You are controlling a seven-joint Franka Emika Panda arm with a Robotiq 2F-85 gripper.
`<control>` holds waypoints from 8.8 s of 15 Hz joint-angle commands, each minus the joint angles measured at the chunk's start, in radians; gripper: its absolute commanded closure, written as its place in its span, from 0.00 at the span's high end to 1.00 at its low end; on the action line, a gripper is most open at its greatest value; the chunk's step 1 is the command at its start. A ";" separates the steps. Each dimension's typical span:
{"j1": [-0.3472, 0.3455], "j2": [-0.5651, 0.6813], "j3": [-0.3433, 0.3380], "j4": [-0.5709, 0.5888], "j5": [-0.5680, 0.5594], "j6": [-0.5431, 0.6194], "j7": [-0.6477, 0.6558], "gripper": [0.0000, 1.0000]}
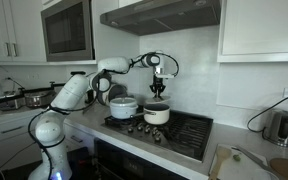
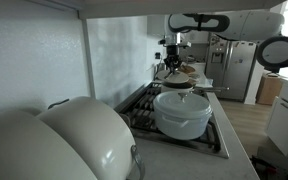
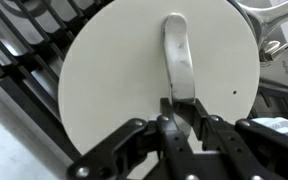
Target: Move the pot at the right to the left then remove the lid on the pot on the right and place it on the stove
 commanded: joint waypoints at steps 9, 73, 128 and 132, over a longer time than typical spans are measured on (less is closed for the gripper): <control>-0.110 0.101 -0.089 0.274 -0.009 -0.113 0.117 0.06; -0.411 0.425 0.002 0.459 0.108 -0.205 0.086 0.06; -0.409 0.364 0.015 0.319 0.088 -0.174 0.114 0.72; -0.405 0.357 0.014 0.322 0.086 -0.173 0.114 1.00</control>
